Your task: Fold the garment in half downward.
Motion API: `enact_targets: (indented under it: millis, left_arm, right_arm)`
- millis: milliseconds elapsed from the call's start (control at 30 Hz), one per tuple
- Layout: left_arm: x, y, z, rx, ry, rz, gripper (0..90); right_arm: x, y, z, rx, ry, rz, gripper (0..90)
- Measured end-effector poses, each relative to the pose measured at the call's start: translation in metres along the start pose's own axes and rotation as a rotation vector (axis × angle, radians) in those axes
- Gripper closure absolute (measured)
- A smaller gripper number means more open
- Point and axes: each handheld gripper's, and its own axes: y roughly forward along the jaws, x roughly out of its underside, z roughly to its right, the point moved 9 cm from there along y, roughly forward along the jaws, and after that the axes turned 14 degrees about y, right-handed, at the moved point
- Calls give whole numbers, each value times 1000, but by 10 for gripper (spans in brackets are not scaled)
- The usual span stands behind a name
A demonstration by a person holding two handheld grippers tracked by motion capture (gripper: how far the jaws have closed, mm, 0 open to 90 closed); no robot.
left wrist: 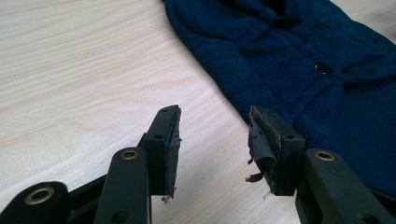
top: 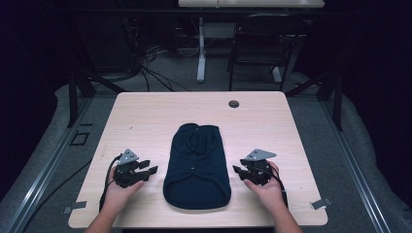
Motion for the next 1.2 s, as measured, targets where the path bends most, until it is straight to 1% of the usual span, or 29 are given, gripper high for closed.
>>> enact_targets:
  millis: [67,100,267,300,367,467,500,533,600,633,700,733,767,800,833,900,933,1033,1100,1200]
  left_arm:
    - [-1,0,0,3,1,0,543]
    - [-1,-1,0,4,3,-3,544]
    - [-5,-3,3,20,15,5,548]
    - [-8,-3,5,31,14,6,548]
    - [-13,-3,6,45,-1,15,548]
    - [-25,-2,7,67,5,22,550]
    - [-29,-1,7,71,8,21,556]
    - [-33,0,6,72,20,11,566]
    - [-43,2,6,83,31,6,585]
    - [-48,3,6,92,40,1,590]
    - [-59,5,6,110,52,4,622]
    - [-59,5,6,110,52,4,627]
    - [-66,7,5,117,54,5,627]
    - [-75,9,4,115,73,2,629]
    - [-79,12,3,112,86,-3,629]
    - [-85,18,2,121,98,-21,629]
    - [-87,21,1,119,111,-29,629]
    - [-93,31,-3,115,143,-64,629]
    - [-96,36,-7,108,157,-81,630]
    - [-102,43,-12,119,177,-104,635]
  right_arm:
    - [0,0,-1,-11,9,-3,585]
    - [1,-2,1,-6,-5,-19,585]
    - [-3,-5,-2,-14,-24,-27,585]
    - [-4,-5,-3,-12,-25,-25,585]
    - [-5,-6,-5,-18,-45,-38,585]
    - [-11,-7,-10,-15,-63,-53,597]
    - [-13,-7,-12,-14,-77,-56,601]
    - [-17,-8,-14,-17,-88,-64,609]
    - [-24,-8,-19,-31,-99,-66,613]
    - [-28,-8,-22,-33,-117,-72,616]
    - [-38,-7,-27,-45,-133,-83,624]
    - [-38,-7,-27,-45,-133,-83,624]
    - [-42,-7,-28,-48,-140,-89,628]
    - [-51,-6,-32,-60,-146,-100,636]
    - [-55,-5,-33,-64,-151,-110,638]
    - [-63,-2,-36,-77,-153,-121,642]
    - [-68,-1,-38,-89,-158,-133,642]
    - [-77,5,-39,-76,-196,-161,646]
    - [-82,9,-38,-73,-209,-178,649]
    - [-89,17,-34,-50,-238,-202,652]
